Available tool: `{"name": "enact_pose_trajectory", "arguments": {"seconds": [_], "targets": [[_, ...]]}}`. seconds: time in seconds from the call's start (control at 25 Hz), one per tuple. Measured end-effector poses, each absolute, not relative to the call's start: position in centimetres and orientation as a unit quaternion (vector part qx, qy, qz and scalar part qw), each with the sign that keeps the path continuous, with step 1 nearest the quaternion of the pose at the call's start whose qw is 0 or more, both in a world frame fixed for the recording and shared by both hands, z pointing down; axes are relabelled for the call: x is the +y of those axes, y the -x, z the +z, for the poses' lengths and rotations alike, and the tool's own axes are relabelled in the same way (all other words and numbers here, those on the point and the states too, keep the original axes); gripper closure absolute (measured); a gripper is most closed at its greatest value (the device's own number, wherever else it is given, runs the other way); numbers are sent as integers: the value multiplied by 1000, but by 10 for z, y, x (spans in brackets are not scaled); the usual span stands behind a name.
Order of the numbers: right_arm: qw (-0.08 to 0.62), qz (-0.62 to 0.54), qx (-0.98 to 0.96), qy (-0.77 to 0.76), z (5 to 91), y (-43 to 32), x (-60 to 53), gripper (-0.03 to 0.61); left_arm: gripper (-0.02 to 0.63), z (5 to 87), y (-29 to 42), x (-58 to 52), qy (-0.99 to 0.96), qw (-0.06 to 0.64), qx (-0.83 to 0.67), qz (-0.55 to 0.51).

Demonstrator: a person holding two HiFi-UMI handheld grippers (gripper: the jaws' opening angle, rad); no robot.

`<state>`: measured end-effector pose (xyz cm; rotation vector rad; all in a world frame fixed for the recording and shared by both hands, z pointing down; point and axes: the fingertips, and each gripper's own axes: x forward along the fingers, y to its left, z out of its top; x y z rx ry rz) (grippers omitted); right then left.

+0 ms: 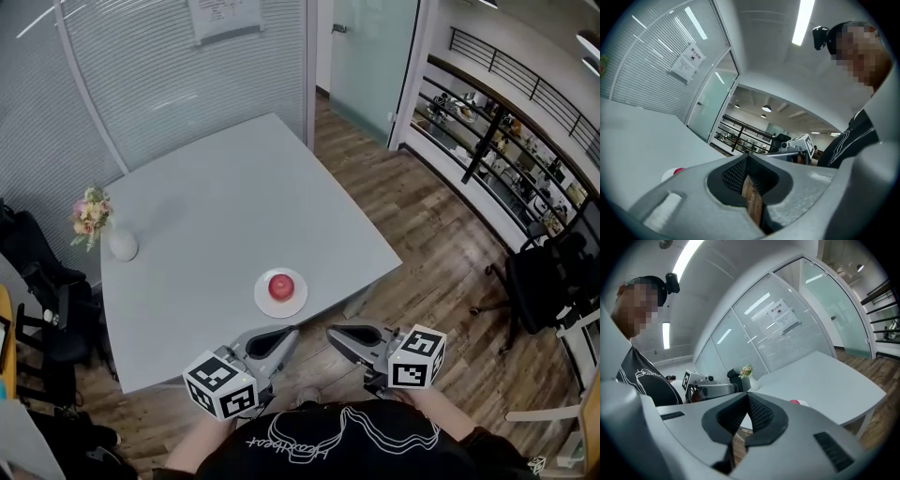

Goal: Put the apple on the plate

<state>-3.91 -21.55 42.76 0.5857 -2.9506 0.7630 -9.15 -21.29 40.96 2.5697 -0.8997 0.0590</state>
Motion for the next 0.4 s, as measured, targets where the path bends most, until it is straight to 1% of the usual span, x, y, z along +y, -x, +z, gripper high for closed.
{"name": "enact_pose_trajectory", "arguments": {"seconds": [0.4], "targets": [[20, 250, -946, -204, 432, 38, -229, 571, 600, 419, 93, -229, -924, 212, -316, 28]]}}
